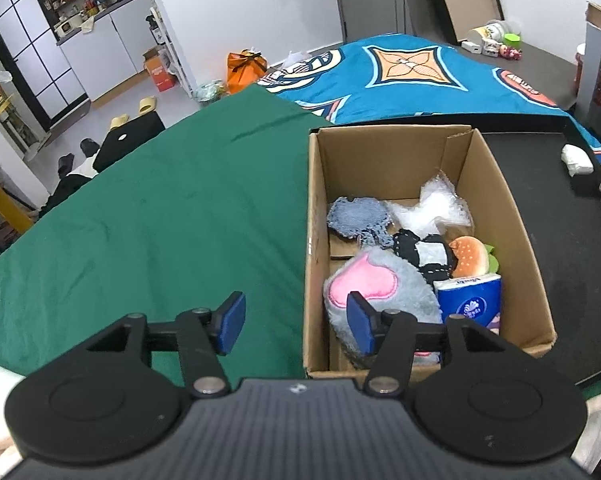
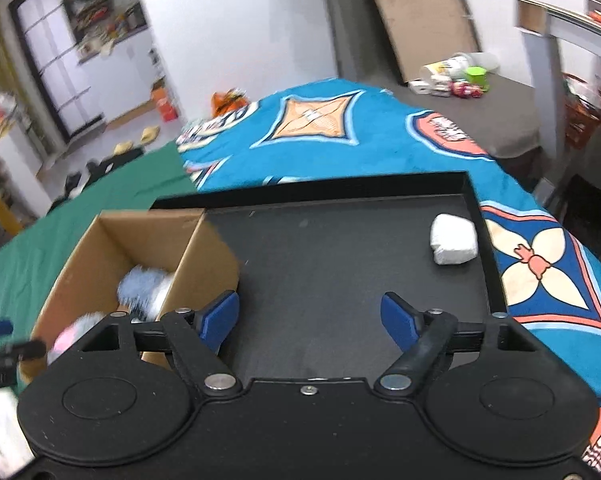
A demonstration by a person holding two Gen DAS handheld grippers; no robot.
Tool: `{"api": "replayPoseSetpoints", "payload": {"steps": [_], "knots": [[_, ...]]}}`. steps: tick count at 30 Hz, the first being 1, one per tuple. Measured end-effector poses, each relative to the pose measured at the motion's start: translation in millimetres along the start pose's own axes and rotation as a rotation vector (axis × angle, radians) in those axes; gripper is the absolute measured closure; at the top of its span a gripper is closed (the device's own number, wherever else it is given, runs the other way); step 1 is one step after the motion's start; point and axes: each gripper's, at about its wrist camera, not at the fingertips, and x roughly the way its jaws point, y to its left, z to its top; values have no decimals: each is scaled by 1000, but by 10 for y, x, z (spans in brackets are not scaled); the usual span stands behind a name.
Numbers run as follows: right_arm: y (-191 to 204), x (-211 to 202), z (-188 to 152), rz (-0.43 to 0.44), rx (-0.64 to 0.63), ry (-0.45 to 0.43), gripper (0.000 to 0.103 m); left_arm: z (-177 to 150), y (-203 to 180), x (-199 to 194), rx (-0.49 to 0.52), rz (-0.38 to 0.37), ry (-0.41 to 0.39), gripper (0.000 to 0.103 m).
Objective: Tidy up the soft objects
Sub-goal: 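Reach the open right gripper to the white paper-wrapped bundle on the tray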
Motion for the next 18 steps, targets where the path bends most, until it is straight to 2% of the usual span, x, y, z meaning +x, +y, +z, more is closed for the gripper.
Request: {"api": "replayPoseSetpoints", "payload": {"steps": [7, 18], "knots": [[-194, 113, 152, -3, 77, -24, 24, 132, 4, -13, -6, 40, 7, 35], [-460, 289, 213, -24, 149, -56, 21, 348, -164, 44, 20, 102, 21, 33]]}}
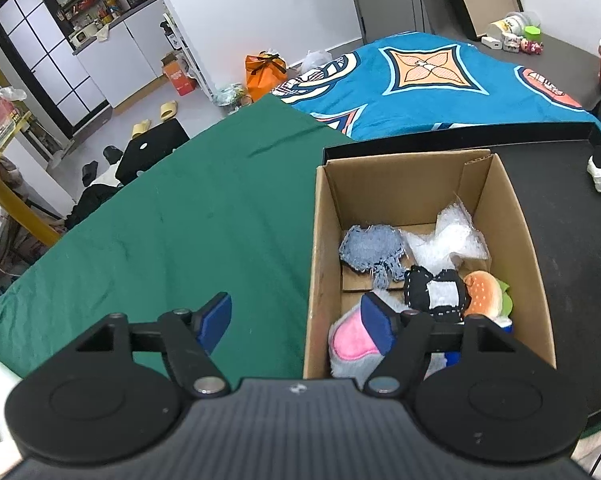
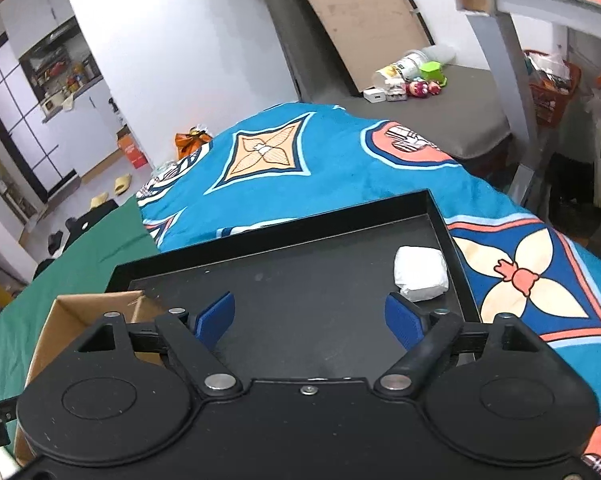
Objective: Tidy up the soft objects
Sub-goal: 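Reach the open right gripper to the white paper-wrapped bundle on the tray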
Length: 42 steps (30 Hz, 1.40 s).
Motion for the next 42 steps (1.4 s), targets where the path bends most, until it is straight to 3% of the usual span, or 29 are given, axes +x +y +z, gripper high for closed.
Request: {"api": "replayPoseSetpoints", "payload": {"steps": [13, 25, 42], "knots": [[-412, 316, -107, -7, 75, 14, 21, 172, -223, 213, 4, 72, 39, 33], [-534, 557, -133, -88, 68, -5, 21, 285, -381, 452, 13, 106, 80, 33], [-493, 745, -114, -119, 39, -46, 23, 349, -557, 615, 43, 75, 111, 33]]}}
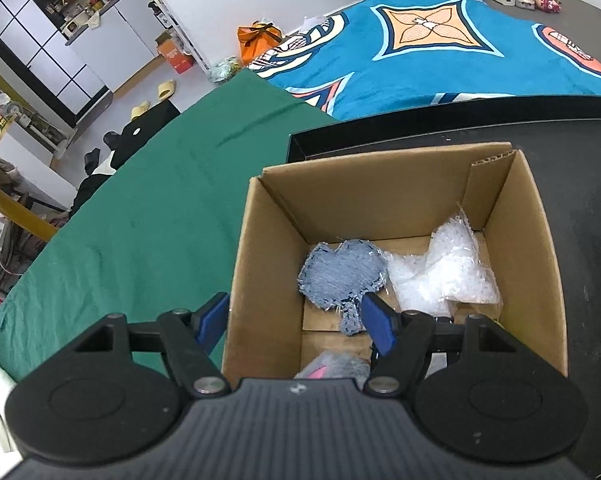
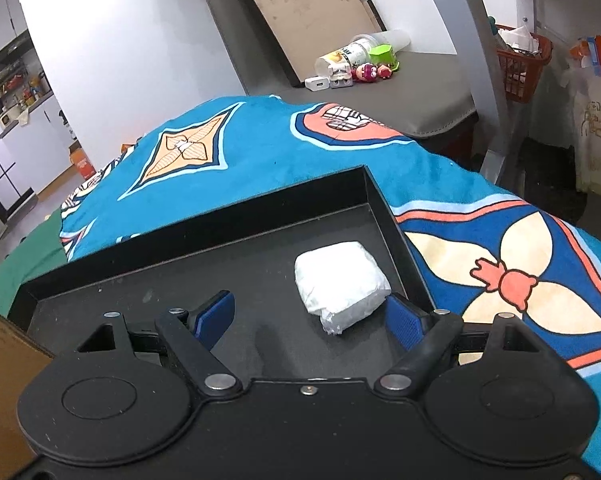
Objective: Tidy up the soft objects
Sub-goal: 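Reach the open right gripper to the white paper-wrapped bundle on the tray, then close the right gripper on the white bundle and lift it, then carry the white bundle over the cardboard box with the right gripper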
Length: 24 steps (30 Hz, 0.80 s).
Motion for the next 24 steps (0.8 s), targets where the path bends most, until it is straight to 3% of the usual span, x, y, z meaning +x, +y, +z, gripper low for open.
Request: {"api": "replayPoseSetpoints", "payload": {"steps": [5, 6, 7, 24], "knots": [[6, 21, -2, -36, -21, -18, 37, -25, -8, 21, 6, -4, 5, 33], [1, 16, -3, -48, -25, -22, 49, -31, -6, 23, 5, -4, 6, 33], [-16, 18, 1, -53, -24, -17, 55, -38, -3, 20, 3, -5, 6, 33], [96, -494, -43, 26, -49, 27, 56, -123, 131, -179, 2, -20, -18, 33]]}}
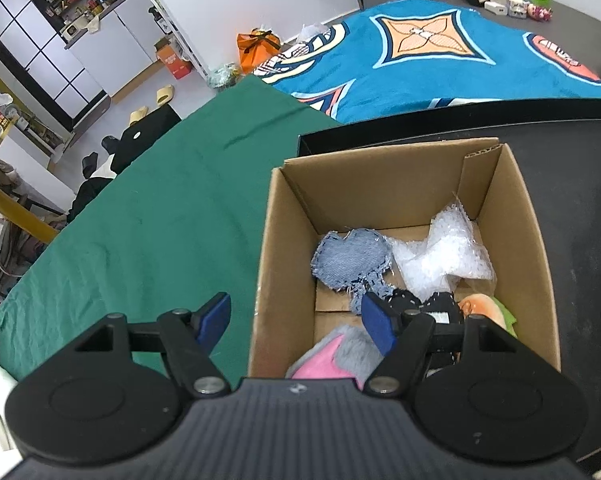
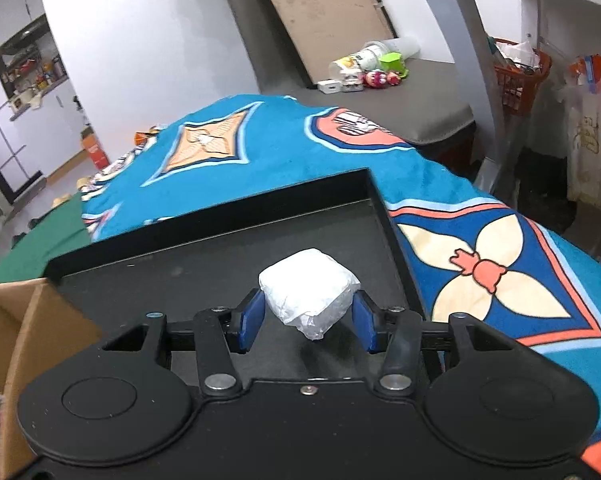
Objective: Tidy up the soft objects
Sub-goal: 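Carry the white bundle over the cardboard box with the right gripper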
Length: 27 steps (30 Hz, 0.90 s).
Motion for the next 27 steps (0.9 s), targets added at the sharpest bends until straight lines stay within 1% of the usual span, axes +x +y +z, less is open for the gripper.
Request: {"api": "replayPoseSetpoints", "payload": {"steps": [5, 7, 17, 19, 23, 27], "knots": [[137, -156, 30, 44, -25, 3, 56, -92, 80, -99, 7, -9, -20, 33], [189, -189, 30, 45, -39, 10, 56, -145, 118, -138, 7, -15, -26, 33], [487, -414, -5, 92, -88, 14, 56, -300, 334, -252, -34, -59, -50, 34], [575, -465, -15, 101, -104, 13, 56, -314, 379, -265, -49, -67, -54, 36], [738, -554, -19, 126, -127, 14, 56, -357, 463, -301, -76, -88, -64, 37], [883, -637, 1, 151, -141, 12, 56, -409, 508, -323, -97, -108, -65, 46]]}}
